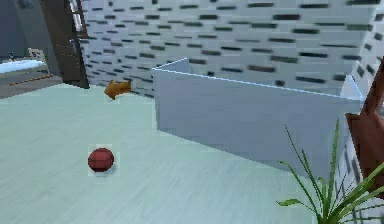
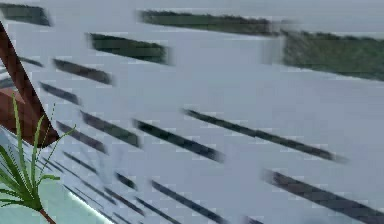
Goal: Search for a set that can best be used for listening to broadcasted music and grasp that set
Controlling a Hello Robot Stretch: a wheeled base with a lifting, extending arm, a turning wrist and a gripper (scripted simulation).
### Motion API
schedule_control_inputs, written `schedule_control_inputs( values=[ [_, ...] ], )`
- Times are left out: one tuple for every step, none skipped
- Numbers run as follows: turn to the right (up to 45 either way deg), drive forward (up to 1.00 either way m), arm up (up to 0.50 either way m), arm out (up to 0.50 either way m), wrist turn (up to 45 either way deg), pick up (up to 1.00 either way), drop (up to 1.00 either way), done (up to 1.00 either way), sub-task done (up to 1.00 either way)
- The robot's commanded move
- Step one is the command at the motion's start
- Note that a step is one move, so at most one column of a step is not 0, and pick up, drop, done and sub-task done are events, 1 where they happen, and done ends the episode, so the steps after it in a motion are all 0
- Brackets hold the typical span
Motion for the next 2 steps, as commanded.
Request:
schedule_control_inputs(
  values=[
    [-3.0, 0.00, 0.00, 0.00, 0.0, 0.00, 0.00, 0.00, 0.00],
    [0.0, 0.50, 0.00, 0.00, 0.0, 0.00, 0.00, 0.00, 0.00]
  ],
)
